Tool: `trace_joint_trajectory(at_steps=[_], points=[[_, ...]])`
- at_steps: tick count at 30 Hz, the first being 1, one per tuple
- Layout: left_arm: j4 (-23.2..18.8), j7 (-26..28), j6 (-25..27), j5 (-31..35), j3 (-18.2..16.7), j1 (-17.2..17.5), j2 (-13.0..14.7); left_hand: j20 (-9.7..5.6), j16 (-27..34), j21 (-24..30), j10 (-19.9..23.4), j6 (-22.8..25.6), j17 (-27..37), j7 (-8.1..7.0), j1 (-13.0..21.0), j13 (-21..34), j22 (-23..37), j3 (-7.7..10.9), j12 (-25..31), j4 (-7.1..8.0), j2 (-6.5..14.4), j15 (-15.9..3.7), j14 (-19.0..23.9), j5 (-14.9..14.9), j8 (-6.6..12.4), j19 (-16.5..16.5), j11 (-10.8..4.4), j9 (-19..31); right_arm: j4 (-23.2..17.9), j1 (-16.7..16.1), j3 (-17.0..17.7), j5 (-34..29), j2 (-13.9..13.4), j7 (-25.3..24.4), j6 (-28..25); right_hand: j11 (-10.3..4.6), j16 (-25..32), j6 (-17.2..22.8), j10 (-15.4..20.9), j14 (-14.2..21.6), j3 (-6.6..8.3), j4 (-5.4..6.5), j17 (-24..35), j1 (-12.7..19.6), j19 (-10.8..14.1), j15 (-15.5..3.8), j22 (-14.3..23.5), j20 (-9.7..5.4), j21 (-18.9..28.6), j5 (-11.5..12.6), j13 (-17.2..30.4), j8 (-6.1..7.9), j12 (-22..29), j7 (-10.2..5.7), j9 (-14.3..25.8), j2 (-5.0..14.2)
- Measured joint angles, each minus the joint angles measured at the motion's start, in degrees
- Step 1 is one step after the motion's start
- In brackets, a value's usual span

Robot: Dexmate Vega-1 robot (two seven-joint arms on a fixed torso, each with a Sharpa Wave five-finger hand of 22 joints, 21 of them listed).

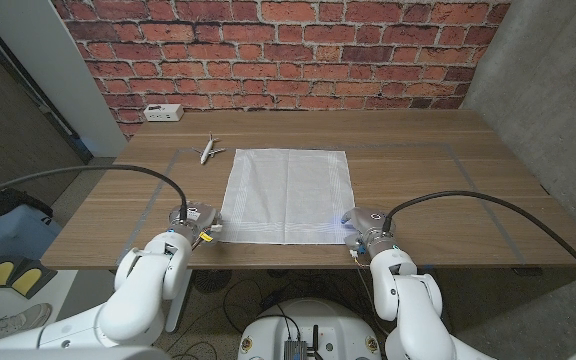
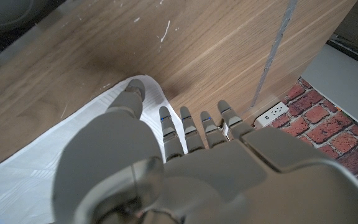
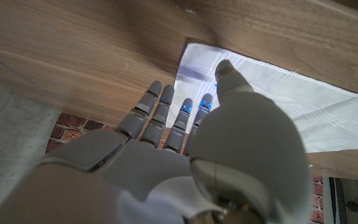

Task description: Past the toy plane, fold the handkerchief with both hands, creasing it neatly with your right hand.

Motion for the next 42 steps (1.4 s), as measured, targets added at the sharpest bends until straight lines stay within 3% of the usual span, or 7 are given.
trace_joint_trajectory(at_steps=[11,18,24,31,34,42], points=[[1.53,-6.16,-2.8,6.68,-2.39,1.52,-3.58,0.57,0.0,0.0,-1.0,-0.2,0.01,0.21,0.2,0.26,0.0,-0.23,-0.16,0.24,0.88,0.56,-0.55,0.0,0.0,-0.22,0.17,0.0,1.97,-2.58,3.96,-4.98,2.96,5.5,3.61,0.08,0.45,-0.15,-0.51,-0.15,-0.22,-0.22,0.89,0.52,-0.34,0.04,-0.01,0.27,0.0,0.0,0.48,-0.15,0.0,0.19,-0.11,0.53],[2.27,-8.49,-4.96,9.79,-4.72,3.31,-6.2,0.57,0.01,0.0,-0.99,-0.5,0.01,0.51,0.37,0.25,0.0,-0.42,-0.16,0.42,1.14,0.25,-0.85,0.0,-0.41,-0.22,0.17,0.0,3.22,-4.1,6.56,-7.49,5.01,8.24,6.54,0.6,1.29,3.07,0.92,0.0,-0.97,0.12,1.78,0.34,-0.61,0.08,-0.01,0.0,0.44,0.0,0.75,0.98,0.53,1.69,-0.08,0.71],[2.6,-9.82,-6.97,12.03,-7.08,5.05,-8.43,0.56,0.01,0.0,-0.99,-0.81,0.01,0.82,0.06,0.53,0.0,-0.47,-0.15,0.48,1.44,0.25,-0.85,0.0,-0.62,-0.22,0.17,-0.01,4.43,-5.27,8.74,-8.04,6.53,8.21,8.95,0.11,2.14,9.45,4.3,3.33,-1.45,0.13,2.06,1.17,0.76,-0.06,-0.01,-0.3,1.79,0.0,1.23,2.8,2.32,2.4,-0.14,1.8],[3.0,-10.89,-9.22,13.54,-9.54,6.66,-10.82,0.56,0.01,0.0,-0.99,-1.13,0.01,1.14,0.06,0.54,-0.01,-0.64,-0.15,0.64,1.44,0.25,-0.85,0.0,-0.83,-0.22,0.17,-0.01,5.7,-6.56,10.46,-5.15,7.38,3.52,11.57,-0.91,3.74,19.78,10.01,8.58,-1.0,-0.59,3.05,3.03,2.49,-0.17,-0.02,-0.82,3.37,-0.28,1.81,6.5,5.03,3.51,0.54,3.63],[3.14,-11.24,-10.2,14.05,-10.64,7.33,-11.78,0.56,0.01,0.0,-0.99,-1.13,0.01,1.14,0.06,0.54,0.0,-0.87,-0.15,0.87,1.44,0.25,-0.85,0.0,-0.83,-0.22,0.17,-0.01,6.46,-7.06,11.0,-3.08,7.52,-0.29,12.64,-1.09,4.06,23.29,11.9,10.07,-1.06,-0.74,3.43,4.02,2.5,-0.29,-0.02,-0.82,3.79,-0.28,2.07,7.93,5.85,4.38,0.87,3.4],[3.36,-11.88,-12.3,15.27,-12.97,8.82,-14.04,0.56,0.02,0.0,-0.99,-1.56,-0.27,1.5,-0.17,0.79,-0.01,-1.35,-0.15,0.87,1.2,-0.06,-1.16,0.0,-1.05,-0.22,0.17,-0.01,7.96,-7.67,11.63,2.03,7.35,-9.4,14.55,-1.04,4.28,25.68,14.59,12.18,-0.89,-0.92,4.15,4.84,3.22,-0.36,-0.02,-1.33,4.44,-0.29,2.34,9.14,7.05,5.16,1.32,3.47]])
